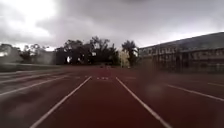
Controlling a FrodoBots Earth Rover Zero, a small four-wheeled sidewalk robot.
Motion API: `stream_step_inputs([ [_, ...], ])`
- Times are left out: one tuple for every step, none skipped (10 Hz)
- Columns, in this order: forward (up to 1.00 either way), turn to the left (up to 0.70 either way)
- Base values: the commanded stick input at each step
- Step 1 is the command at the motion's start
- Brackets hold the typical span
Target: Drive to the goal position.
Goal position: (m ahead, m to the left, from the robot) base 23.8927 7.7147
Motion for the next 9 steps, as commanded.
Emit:
stream_step_inputs([
  [0.45,0.0],
  [0.45,0.0],
  [0.45,0.0],
  [0.45,0.0],
  [0.45,0.0],
  [0.45,0.0],
  [0.45,0.0],
  [0.45,0.0],
  [0.45,0.0],
])
